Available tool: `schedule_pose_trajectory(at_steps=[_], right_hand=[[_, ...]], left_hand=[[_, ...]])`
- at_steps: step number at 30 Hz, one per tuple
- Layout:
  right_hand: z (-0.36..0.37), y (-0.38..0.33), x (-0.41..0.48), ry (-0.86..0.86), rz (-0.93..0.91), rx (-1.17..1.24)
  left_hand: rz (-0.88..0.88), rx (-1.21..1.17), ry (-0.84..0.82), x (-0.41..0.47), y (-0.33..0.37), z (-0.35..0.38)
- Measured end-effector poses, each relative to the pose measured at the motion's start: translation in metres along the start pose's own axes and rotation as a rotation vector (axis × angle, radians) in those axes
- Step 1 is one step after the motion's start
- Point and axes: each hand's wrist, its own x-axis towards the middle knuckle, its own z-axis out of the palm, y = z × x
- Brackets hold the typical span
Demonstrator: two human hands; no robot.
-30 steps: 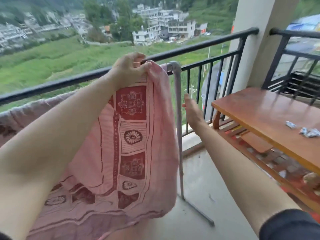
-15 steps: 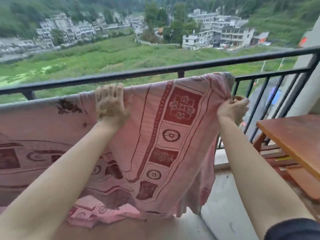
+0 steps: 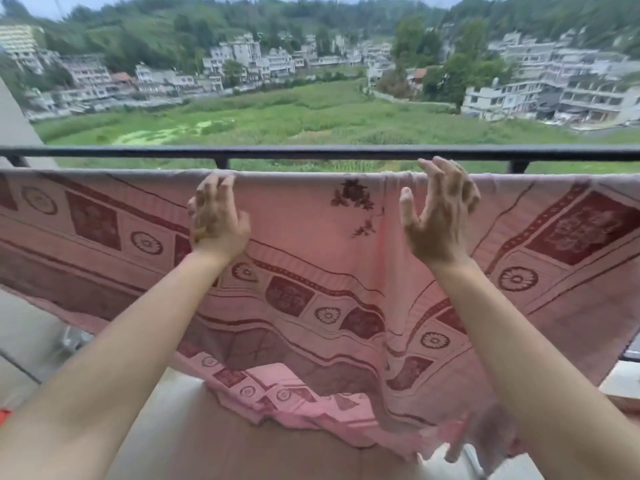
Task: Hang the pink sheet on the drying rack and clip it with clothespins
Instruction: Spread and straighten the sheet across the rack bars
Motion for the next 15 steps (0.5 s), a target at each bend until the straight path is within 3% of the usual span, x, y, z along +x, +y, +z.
schedule_pose_trajectory(at_steps=[6,11,15], right_hand=[[0.101,-0.152,-0.024,-0.162,-0.122,-0.037],[0.192,-0.284,-0.057,-0.238,-0.210,0.063],[0.261,-0.369,-0.090,-0.255,-0.242,0.150]], left_hand=[[-0.113,0.291,-0.329,0.000,-0.190,-0.032],[-0.270,0.284,-0.328,-0.021,-0.320,-0.064],[-0.495,0.215,-0.319,-0.042,-0.413,-0.083]])
